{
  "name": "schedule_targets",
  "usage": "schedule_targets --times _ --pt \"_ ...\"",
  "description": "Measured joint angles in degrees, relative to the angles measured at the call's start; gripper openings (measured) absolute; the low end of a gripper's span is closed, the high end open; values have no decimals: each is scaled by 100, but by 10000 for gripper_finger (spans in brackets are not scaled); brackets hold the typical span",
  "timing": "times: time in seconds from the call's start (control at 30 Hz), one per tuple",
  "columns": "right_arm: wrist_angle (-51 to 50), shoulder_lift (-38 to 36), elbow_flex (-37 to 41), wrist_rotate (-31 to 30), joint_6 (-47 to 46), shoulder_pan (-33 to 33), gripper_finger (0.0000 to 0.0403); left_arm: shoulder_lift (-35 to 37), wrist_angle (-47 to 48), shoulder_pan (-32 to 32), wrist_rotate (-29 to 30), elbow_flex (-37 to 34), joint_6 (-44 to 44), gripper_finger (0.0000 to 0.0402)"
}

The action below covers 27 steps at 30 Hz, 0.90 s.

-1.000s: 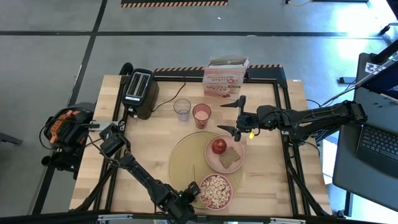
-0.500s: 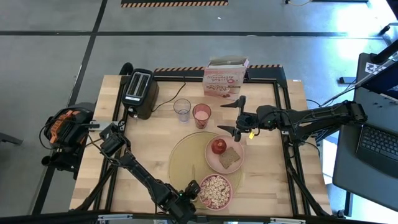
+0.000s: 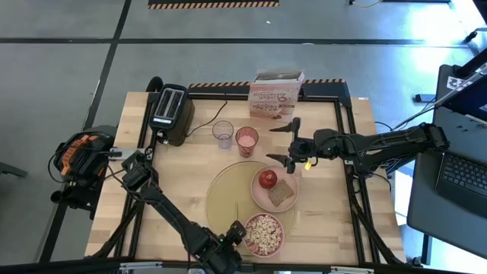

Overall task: Arrange a breakfast setting
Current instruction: Return to Home Position

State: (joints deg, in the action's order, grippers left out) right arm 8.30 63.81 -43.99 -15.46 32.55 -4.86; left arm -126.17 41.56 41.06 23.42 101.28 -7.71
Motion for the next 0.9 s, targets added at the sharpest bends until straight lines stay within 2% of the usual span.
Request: schedule_targets --times 0.07,0.17,0.27,0.33,0.47,0.6,0.67,0.73,0.9 --pt "-122 -81 1 275 -97 0 385 -2 318 5 -4 130 265 200" --pt "-99 -331 0 1064 -112 0 385 -2 852 -16 -5 491 1042 195" --pt "-200 -701 0 1914 -236 -4 385 -2 1674 -113 -19 982 1486 190" --pt "-349 -979 0 2241 -342 -7 385 -2 2045 -171 48 1246 1615 186" --pt "-761 -1545 31 2151 -508 -9 385 37 2098 -205 470 1553 1345 177" --pt "-838 -2060 272 1549 -668 -9 385 222 1649 -307 606 1562 841 169" --pt "-745 -2343 511 1456 -504 -6 385 397 1529 -447 698 1557 756 166" --pt "-447 -2705 848 1503 -436 -4 385 625 1376 -615 726 1489 699 163" --pt "1086 -3748 2008 1823 -711 -4 385 1559 472 -914 559 888 137 156"
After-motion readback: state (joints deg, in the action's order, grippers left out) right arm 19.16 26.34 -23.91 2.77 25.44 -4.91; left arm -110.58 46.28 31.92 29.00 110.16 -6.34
